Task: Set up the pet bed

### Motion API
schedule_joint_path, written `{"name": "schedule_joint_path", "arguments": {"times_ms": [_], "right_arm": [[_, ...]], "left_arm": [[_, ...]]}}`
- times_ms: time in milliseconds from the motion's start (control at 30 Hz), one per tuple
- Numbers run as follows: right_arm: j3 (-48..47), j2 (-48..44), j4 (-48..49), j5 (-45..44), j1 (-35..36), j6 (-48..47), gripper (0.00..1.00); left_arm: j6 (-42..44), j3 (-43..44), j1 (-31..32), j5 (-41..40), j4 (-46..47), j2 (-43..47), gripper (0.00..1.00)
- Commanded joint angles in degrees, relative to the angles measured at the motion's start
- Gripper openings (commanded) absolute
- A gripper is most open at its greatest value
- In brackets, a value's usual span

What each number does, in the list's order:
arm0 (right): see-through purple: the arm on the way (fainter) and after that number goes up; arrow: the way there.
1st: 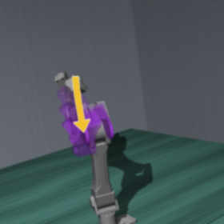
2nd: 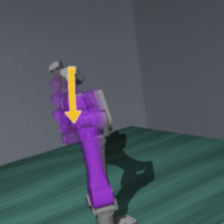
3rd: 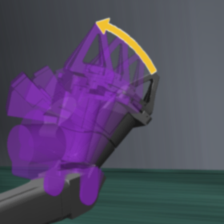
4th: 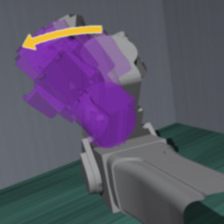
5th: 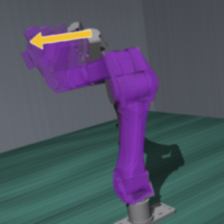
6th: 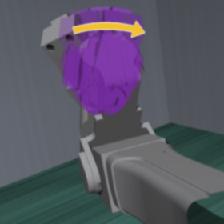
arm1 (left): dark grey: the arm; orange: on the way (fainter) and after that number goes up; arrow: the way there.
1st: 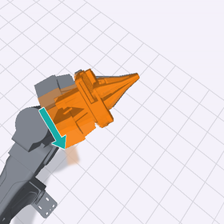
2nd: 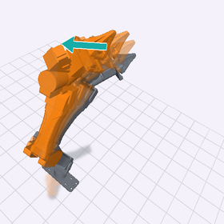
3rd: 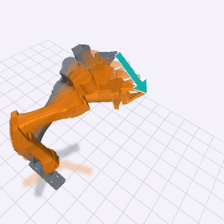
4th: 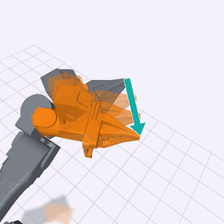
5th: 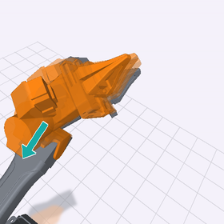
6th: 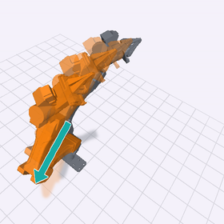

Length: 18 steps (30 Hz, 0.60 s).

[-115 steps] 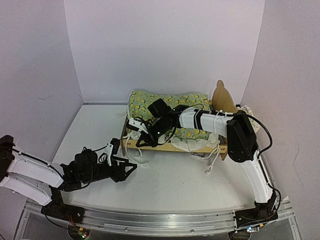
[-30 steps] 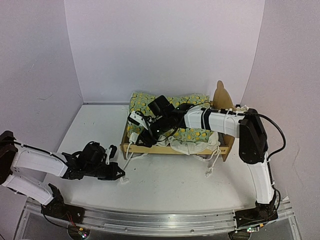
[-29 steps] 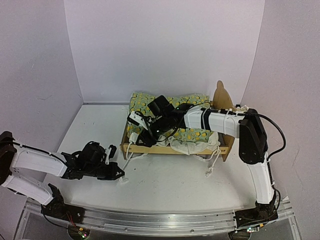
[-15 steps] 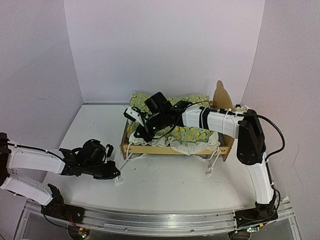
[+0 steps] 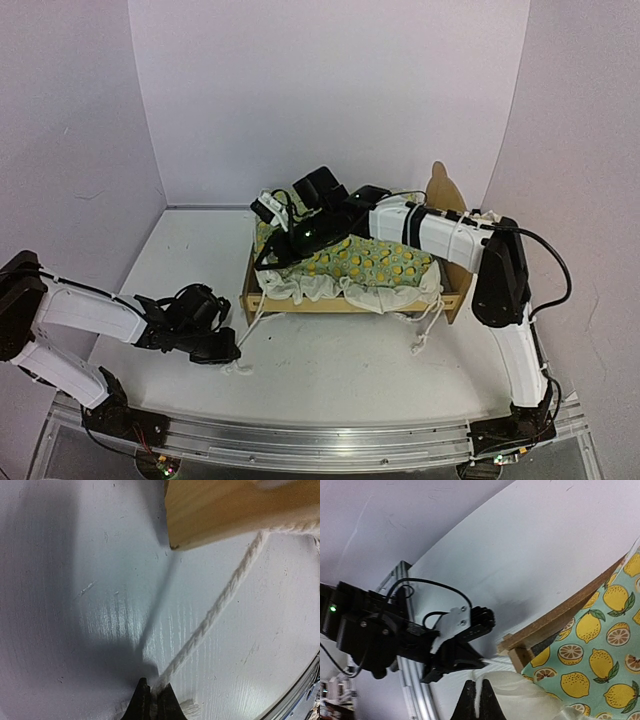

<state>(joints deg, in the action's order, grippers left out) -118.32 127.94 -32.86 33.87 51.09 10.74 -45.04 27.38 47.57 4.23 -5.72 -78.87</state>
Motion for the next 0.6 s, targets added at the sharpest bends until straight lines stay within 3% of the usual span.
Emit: {"name": "schedule_joint_path", "arguments": {"times_ms": [0,67,167,267,333,400,467,567], "right_arm": [[8.5,-4.4,20.0,16.6,0.1,19.9,0.17],[12.3,-6.2,22.2,15.0,0.5,18.9,0.26],[10.6,-8.1,8.9,8.6,0.1,5.1,0.32],[13.5,-14.6,-2.7,-8.6,0.1,-14.1,0.52],[20.9,-20.1,-3.5,-23.2,0.1,-24.1,0.63],[27.9,-23.5,-2.5,-30.7,0.0,-31.2,0.69],[31.5,-25.0,-1.6,-35.5,-0.3,-33.1,0.73],[32.6,-26.3,-1.4,-38.5,-0.5,-31.2,0.75]], "left_arm": [[-0.3,0.6,-0.1,-1.1,-0.3,-0.6,0.00],[0.1,0.6,-0.1,-1.6,0.0,-1.0,0.00],[0.3,0.9,-0.2,-2.1,0.0,-2.3,0.00],[0.1,0.8,-0.2,-1.4,0.2,-3.2,0.00],[0.3,0.7,-0.3,-0.6,0.1,-3.1,0.00],[0.7,0.5,-0.3,-0.2,-0.3,-1.8,0.00],[0.0,0.7,-0.4,-1.3,-3.2,1.1,0.12],[-2.3,0.9,-0.6,-2.4,-8.3,6.8,0.46]]}}
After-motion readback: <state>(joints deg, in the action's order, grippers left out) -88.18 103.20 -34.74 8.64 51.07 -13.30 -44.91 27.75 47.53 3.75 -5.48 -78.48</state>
